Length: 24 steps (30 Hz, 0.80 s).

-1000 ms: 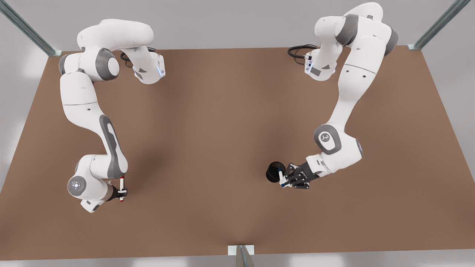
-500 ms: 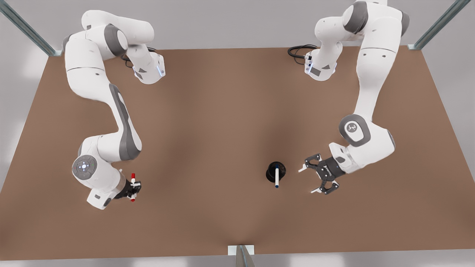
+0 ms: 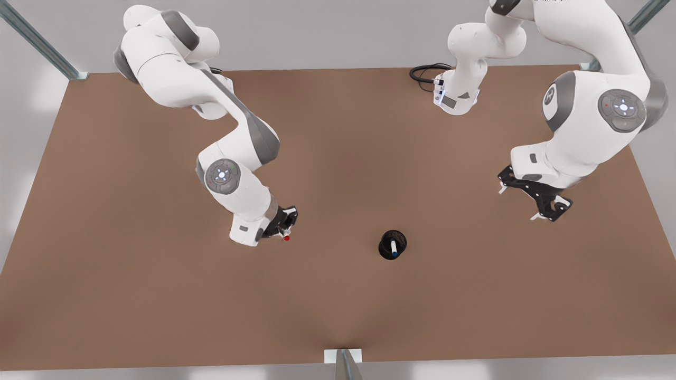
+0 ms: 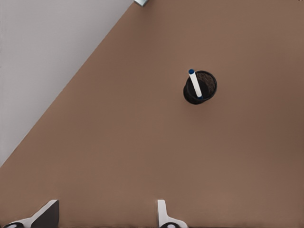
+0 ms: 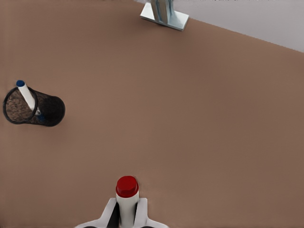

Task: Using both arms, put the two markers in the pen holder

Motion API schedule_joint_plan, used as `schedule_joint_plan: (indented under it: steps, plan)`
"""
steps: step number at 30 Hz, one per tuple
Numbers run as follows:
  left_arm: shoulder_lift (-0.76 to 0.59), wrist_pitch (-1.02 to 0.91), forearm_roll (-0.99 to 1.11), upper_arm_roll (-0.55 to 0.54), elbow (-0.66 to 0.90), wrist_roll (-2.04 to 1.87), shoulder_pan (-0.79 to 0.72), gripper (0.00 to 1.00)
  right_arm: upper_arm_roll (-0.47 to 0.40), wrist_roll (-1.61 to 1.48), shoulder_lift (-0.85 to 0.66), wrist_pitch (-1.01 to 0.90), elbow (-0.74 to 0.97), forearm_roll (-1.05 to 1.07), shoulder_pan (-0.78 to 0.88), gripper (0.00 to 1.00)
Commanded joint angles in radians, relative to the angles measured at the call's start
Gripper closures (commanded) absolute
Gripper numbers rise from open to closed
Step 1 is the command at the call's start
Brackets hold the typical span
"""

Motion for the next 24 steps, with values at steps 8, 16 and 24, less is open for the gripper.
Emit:
schedule_joint_plan:
  steps: [8,16,24]
  plan:
    - [0.059,-0.029,0.008,0.007,0.007,-1.077,-0.004,0.0,0.025,0.643,0.081,0.255,0.094,-0.005,0.137,0.74]
    - [0.08,0.01,-0.004,0.007,0.005,-1.077,-0.006,0.0,-0.077,0.709,0.212,0.5,0.248,-0.007,0.314,0.74]
    - [0.102,0.042,-0.007,0.007,0.002,-1.08,-0.004,0.0,-0.192,0.714,0.332,0.632,0.358,-0.007,0.446,0.74]
